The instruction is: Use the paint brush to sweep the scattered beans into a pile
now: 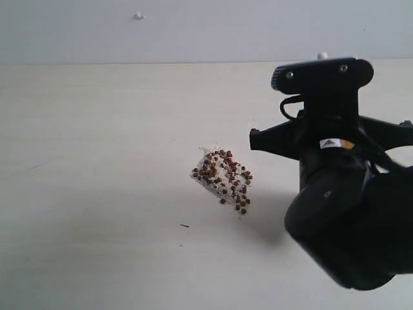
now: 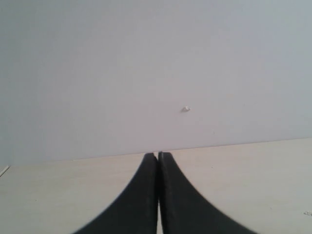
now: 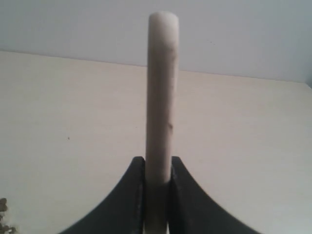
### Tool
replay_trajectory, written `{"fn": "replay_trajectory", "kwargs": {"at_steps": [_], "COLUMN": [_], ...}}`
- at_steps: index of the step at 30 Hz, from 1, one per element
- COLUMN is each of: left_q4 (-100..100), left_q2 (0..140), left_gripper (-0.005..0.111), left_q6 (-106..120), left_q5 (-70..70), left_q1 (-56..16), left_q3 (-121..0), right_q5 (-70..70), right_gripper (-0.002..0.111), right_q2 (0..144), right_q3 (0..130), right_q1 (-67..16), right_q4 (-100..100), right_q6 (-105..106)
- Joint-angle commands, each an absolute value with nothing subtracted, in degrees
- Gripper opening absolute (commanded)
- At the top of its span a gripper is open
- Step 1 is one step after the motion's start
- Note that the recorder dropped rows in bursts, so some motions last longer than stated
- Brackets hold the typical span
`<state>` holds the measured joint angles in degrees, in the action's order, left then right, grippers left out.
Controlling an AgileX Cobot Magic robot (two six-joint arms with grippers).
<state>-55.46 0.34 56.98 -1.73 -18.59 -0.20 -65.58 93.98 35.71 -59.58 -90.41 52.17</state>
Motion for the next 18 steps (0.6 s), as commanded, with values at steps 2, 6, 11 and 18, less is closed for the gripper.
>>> {"fn": "replay_trajectory", "kwargs": {"at_steps": [2, 6, 11, 18], "left_q4": [-55.78, -55.78, -55.78, -55.78], "left_q2": [0.00, 0.00, 0.00, 0.00], "left_gripper": [0.000, 0.000, 0.000, 0.000], "left_q6": [56.99, 56.99, 56.99, 56.99], "left_q5": [-1.87, -1.87, -1.87, -1.85], "left_q1": [-18.47, -18.47, -18.47, -19.93], "left_q3": [0.00, 0.00, 0.00, 0.00], "right_q5": [-69.96, -69.96, -69.43, -69.42], "right_gripper": [0.000, 0.000, 0.000, 0.000], "right_q2": [99.44, 103.99, 108.73, 114.03], "right_q3": [35.34, 38.51, 44.73, 53.03], "right_q1": [-63.28, -64.89, -65.35, -65.35], "right_q4": [-93.70, -94.84, -95.73, -96.22], "right_q6": [46.48, 45.56, 48.31, 51.63]}}
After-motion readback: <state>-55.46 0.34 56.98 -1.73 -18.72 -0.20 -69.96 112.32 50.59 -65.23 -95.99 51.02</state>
